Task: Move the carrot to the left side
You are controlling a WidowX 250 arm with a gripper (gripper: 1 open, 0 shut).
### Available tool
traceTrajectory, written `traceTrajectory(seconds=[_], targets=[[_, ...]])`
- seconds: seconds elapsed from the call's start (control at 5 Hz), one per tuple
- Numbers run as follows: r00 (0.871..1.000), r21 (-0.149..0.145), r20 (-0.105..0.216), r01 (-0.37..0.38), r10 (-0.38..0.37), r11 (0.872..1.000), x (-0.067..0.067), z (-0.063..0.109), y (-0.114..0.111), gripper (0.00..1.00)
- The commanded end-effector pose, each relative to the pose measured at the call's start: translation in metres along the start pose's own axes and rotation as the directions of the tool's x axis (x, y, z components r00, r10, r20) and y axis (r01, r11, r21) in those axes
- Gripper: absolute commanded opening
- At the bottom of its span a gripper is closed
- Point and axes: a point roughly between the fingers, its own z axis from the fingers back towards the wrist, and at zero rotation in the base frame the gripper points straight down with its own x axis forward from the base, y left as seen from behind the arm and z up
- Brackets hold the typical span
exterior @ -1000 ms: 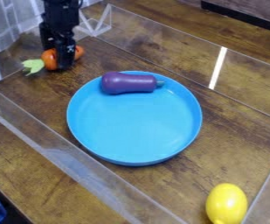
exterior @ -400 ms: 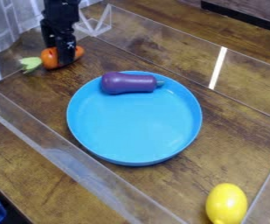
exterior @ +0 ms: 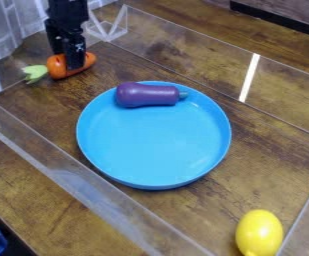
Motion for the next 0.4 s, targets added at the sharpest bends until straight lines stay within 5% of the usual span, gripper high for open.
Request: traceTrajectory(seconds=[0.0, 0.2], targets=[[0.998, 0.051, 0.056, -0.029, 0.026, 0.998, -0.0016, 0.0239, 0.0192, 1.0], [0.998, 0.049, 0.061, -0.029, 0.026, 0.998, -0.0019, 0.0234, 0.0219, 1.0]])
